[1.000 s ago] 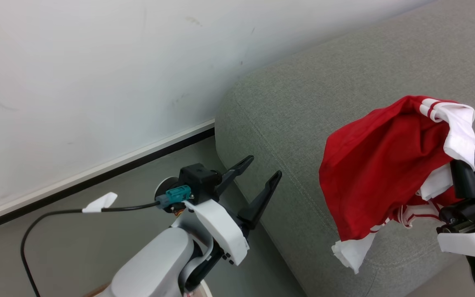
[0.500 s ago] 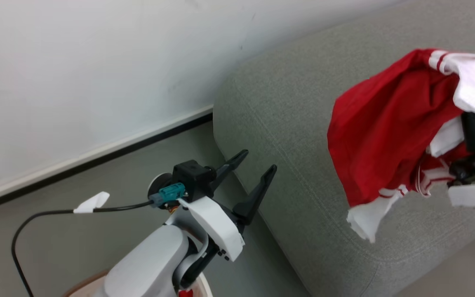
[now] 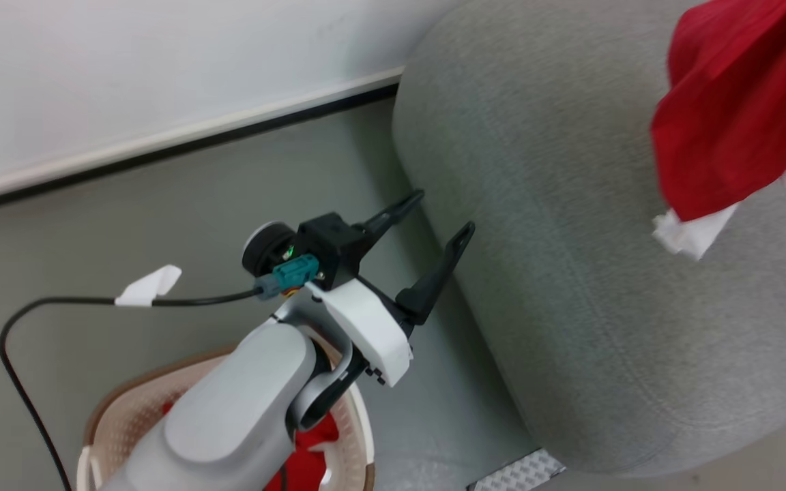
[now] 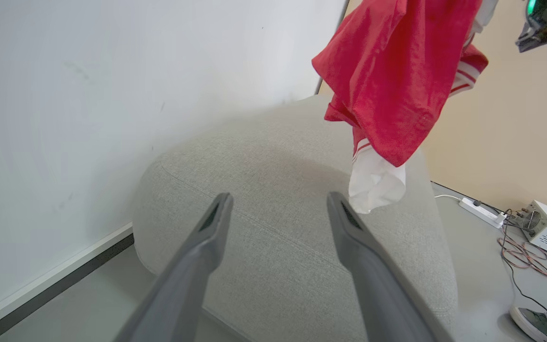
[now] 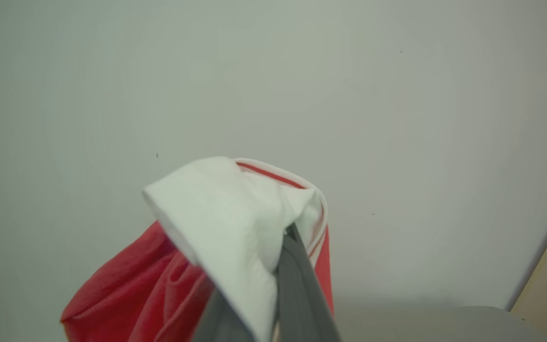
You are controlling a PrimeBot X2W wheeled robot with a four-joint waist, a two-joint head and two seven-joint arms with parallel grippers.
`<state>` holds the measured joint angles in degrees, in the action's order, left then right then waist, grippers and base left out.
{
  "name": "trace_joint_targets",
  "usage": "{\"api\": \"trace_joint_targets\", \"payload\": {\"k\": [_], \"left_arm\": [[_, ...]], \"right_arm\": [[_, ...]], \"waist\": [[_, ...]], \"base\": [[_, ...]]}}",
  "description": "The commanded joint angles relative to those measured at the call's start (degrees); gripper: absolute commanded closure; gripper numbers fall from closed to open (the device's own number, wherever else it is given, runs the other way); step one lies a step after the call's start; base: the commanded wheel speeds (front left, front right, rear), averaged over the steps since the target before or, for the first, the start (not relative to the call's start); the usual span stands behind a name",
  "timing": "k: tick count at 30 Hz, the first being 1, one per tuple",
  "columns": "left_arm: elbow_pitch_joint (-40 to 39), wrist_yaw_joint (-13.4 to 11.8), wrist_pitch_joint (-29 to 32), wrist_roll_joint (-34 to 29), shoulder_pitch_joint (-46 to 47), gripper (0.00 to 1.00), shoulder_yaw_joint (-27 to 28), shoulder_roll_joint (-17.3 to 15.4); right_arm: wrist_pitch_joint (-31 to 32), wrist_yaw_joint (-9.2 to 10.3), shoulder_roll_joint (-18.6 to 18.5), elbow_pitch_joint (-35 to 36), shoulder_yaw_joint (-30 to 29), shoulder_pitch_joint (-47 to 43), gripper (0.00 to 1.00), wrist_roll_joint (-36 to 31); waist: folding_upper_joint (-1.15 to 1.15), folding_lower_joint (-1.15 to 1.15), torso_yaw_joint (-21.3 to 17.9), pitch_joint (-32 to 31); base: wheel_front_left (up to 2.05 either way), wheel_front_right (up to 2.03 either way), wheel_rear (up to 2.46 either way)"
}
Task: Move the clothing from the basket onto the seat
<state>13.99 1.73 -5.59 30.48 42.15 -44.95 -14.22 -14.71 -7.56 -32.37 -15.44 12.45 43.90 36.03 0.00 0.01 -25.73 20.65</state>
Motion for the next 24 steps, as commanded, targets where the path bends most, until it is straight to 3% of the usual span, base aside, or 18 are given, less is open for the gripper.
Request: {"api": "trace_joint_targets", "payload": {"k": [1,11,24], "left_arm": [[-0.3,0.1,0.2,-0.5,1.6,0.00,0.0,-0.3],[-1.1,0.1,2.0,-1.9,5.5,0.00,-0.6,-0.5],[-1.5,-1.1,1.6,-1.0,5.7,0.00,0.3,-1.7]], "right_arm": [[-0.4,0.15,-1.4,-1.9,-0.6,2.7,1.00,1.2],[-0.5,0.15,-7.5,-13.8,0.6,9.0,1.00,0.7],[3.3,0.14,-5.3,-30.4,10.2,11.2,1.00,7.0]], "waist": [[0.00,-0.01,3.3,4.0],[0.00,-0.01,8.3,11.2],[0.00,-0.01,9.7,13.9]], "base": [[0.00,0.00,0.00],[0.00,0.00,0.00],[0.00,0.00,0.00]]}}
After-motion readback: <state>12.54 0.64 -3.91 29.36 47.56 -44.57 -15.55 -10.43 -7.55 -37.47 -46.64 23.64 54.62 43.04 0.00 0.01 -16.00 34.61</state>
